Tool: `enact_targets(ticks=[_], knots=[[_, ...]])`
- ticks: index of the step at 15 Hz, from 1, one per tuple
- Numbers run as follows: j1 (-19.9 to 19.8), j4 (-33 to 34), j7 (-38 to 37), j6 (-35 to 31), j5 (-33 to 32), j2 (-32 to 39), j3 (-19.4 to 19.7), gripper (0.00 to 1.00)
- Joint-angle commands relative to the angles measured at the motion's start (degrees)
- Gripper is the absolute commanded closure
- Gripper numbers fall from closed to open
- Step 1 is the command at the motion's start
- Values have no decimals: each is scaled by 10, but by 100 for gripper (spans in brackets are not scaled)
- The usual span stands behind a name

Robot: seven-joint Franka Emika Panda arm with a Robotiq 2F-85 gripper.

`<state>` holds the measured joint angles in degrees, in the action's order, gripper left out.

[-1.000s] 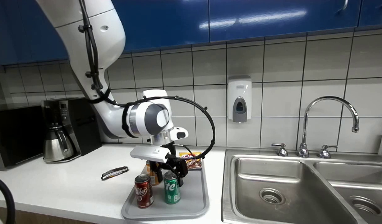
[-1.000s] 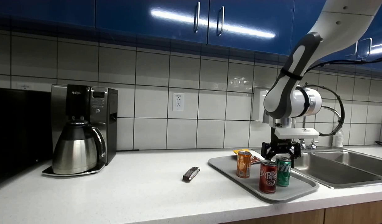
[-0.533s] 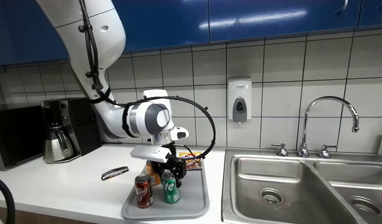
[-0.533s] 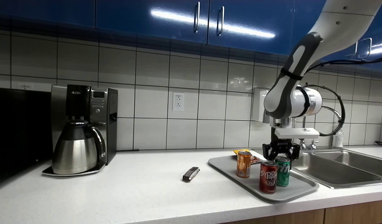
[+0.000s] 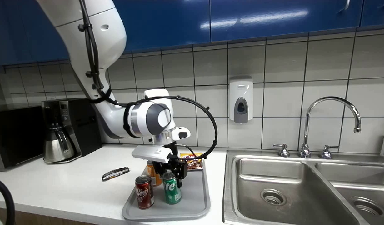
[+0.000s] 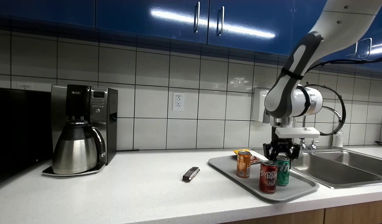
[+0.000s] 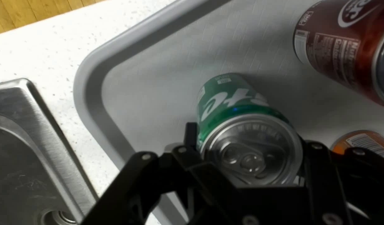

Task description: Remove the cans from the tray and then put them on the counter

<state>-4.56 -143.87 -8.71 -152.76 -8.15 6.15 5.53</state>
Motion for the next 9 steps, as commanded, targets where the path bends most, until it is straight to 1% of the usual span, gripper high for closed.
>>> enact_targets(ticks=[1, 5, 9], knots=[[-1, -8, 3, -2, 10, -36, 6, 62], [-7, -13, 9, -7, 19, -64, 12, 62], [-16, -4, 15, -10, 36, -78, 22, 62]])
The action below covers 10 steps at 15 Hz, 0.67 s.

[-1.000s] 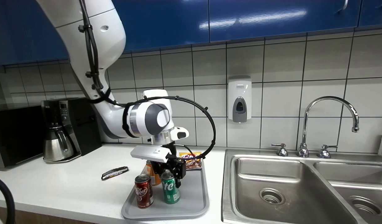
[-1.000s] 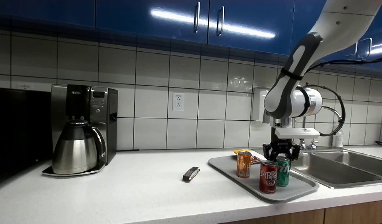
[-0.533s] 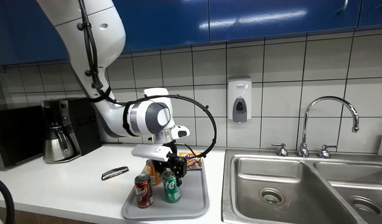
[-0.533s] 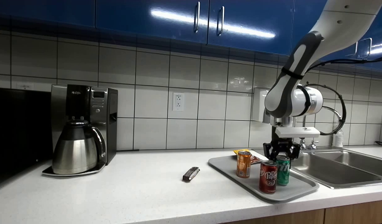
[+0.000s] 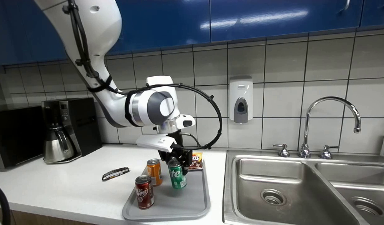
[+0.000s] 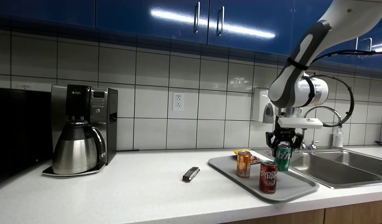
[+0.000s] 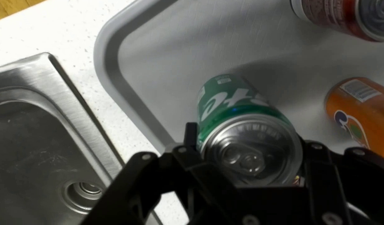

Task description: Remove the cans from the tray and then put them on the counter

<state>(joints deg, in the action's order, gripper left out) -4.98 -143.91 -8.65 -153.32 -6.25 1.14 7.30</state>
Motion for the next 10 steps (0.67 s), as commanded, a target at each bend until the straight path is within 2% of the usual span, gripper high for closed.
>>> enact_targets(ticks=[1, 10], knots=[[-15, 2, 16, -7, 19, -27, 7, 62], [-30, 88, 39, -16, 62, 35, 23, 62]])
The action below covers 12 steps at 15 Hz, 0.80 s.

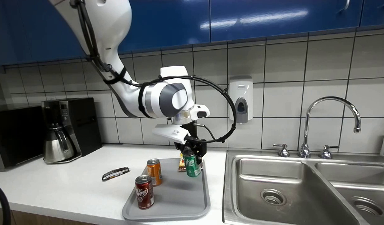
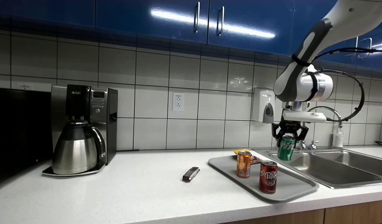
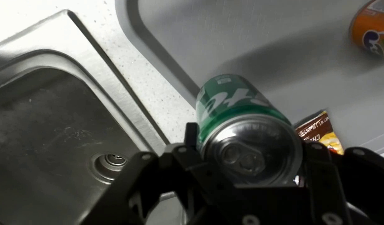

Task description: Remove the cans from the tray and then put them on the counter

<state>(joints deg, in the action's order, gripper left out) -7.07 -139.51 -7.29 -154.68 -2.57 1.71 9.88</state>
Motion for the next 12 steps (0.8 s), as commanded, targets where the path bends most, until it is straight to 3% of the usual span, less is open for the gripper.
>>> enact_targets(ticks=[1, 12], knots=[[-10, 59, 27, -2, 30, 42, -2, 62], [-30, 226, 15, 9, 63, 202, -2, 62]])
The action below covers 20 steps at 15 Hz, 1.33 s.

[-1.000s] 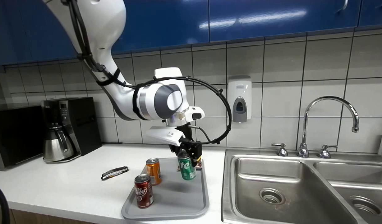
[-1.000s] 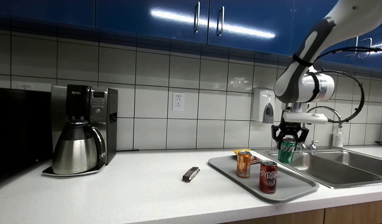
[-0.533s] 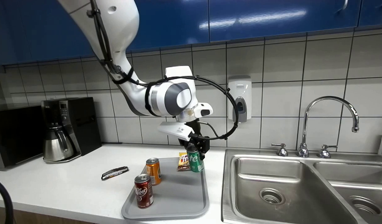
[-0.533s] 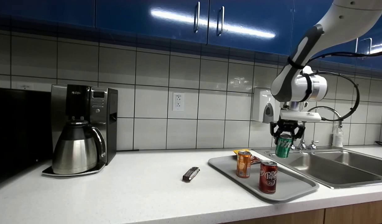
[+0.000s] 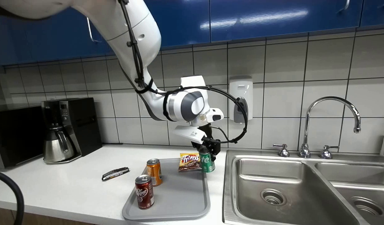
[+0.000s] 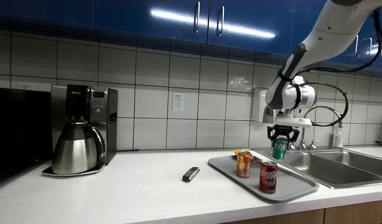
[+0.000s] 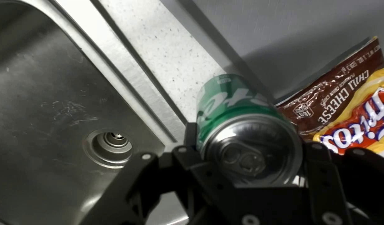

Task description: Remove the cans from the tray and then put them on the counter

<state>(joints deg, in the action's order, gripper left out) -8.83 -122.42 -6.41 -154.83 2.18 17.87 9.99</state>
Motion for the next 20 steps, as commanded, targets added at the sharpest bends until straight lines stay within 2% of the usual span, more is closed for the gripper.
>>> enact_targets(ticks=[1, 10, 14, 20], knots=[[-15, 67, 5, 13, 18, 52, -4, 62], [-30, 133, -4, 29, 24, 119, 1, 62], [-33, 141, -3, 40, 30, 125, -5, 62], [-36, 153, 1, 94, 58, 120, -15, 62]])
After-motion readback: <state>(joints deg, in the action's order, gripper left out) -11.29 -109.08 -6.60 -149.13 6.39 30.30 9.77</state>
